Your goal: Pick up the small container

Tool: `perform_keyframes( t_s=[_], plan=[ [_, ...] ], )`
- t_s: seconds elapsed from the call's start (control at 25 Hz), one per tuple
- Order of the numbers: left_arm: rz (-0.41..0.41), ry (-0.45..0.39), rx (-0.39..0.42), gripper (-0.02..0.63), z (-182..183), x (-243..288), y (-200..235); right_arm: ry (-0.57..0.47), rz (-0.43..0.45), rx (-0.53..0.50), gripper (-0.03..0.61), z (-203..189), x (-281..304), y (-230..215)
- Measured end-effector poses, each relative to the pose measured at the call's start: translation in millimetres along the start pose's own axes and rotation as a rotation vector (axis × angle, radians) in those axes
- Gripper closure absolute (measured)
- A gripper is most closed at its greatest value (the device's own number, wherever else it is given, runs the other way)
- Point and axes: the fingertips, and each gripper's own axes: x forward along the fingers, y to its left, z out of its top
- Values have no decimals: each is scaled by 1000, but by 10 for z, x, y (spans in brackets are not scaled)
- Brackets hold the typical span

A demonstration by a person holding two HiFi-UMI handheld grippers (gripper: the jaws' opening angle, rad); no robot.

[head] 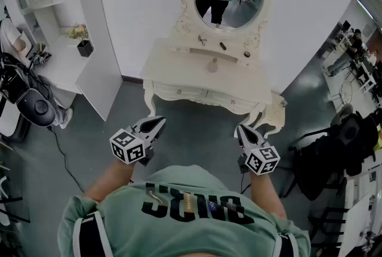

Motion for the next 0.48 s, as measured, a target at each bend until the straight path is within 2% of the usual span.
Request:
perform_keyframes(
  t_s=[0.48],
  plan=[
    [1,12,3,612,25,93,-50,-12,-4,33,571,75,5,-92]
  ],
)
